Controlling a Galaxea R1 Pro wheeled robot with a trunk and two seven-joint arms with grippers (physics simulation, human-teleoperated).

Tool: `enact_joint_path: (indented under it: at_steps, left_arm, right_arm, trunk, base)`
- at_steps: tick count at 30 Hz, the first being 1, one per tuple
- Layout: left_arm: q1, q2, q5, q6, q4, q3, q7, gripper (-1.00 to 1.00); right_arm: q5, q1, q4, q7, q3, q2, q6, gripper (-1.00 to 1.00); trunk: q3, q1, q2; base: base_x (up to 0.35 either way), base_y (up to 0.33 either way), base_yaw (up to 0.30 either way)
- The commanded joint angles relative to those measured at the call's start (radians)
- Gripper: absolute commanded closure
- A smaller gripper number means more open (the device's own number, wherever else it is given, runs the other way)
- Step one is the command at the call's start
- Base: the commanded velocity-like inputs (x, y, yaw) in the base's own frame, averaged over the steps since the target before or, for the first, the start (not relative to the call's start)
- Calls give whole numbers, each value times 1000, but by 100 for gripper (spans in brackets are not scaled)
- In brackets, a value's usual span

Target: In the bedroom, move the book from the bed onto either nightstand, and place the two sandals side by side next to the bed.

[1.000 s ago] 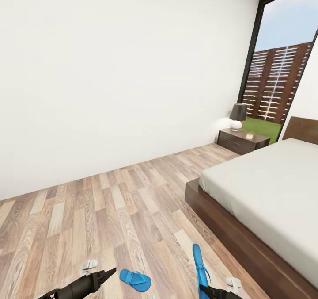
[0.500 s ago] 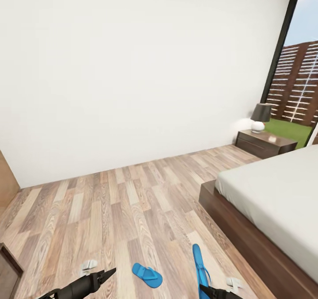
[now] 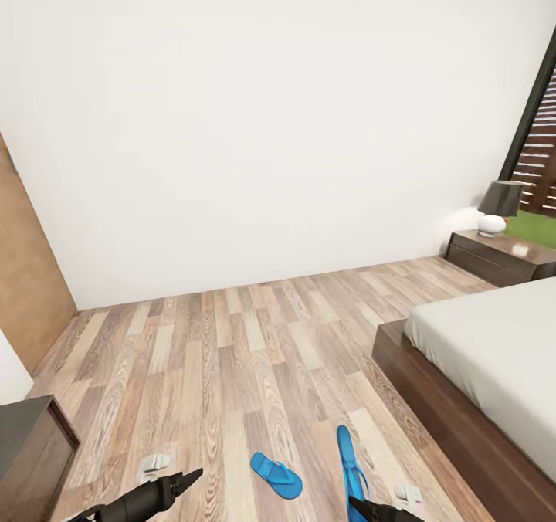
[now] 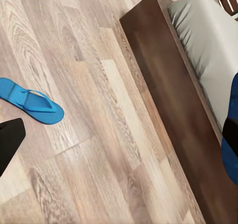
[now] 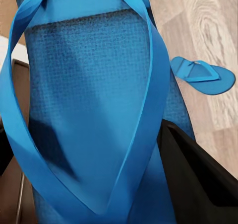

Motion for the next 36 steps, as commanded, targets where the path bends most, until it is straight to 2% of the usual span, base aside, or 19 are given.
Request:
enact_joint_path:
  at_steps: [1,11,13,16,20,23,25,29,36]
  left_arm:
    - [-1,0,6,10,0,1,-4,-100]
    - [0,-2,6,9,0,1,-2,-100]
    - [-1,-2,6,-5,0,1,25,-100]
    - [0,-7,6,-60,0,-1,128,-100]
    - [0,-41,5,-155,0,-2,357,-100]
    - [1,-65,1,-178,0,-4,432,-100]
    - [13,-72,-3,-190,3,7,427,-100]
    - [16,-72,-3,-195,3,7,427,-100]
    - [16,-72,-1,-194,3,6,427,-100]
  right_arm:
    - [-6,-1,0,1,8,0,-5,100]
    - [-6,-1,2,1,8,0,-5,100]
    - [-6,-1,2,1,8,0,-5,100]
    - [-6,-1,2,1,8,-1,-5,100]
    - [-6,-1,2,1,8,0,-5,100]
    - [-6,-1,2,1,8,0,-5,100]
    - [6,-2,8,-8,-2,4,-19,100]
    - [5,-2,8,-27,-12,3,-20,100]
    - [0,-2,7,-2,-10,1,-8,100]
  trunk:
    - [-1,0,0]
    - [-2,0,0]
    - [-2,0,0]
    - [-2,0,0]
    - [-2,0,0]
    - [-2,0,0]
    - [-2,0,0]
    - [-2,0,0]
    - [-2,0,0]
  base:
    - [0,0,68]
    - [0,0,14]
    - [0,0,0]
    - [0,0,0]
    - [0,0,0]
    - [0,0,0]
    - [0,0,0]
    - [0,0,0]
    - [0,0,0]
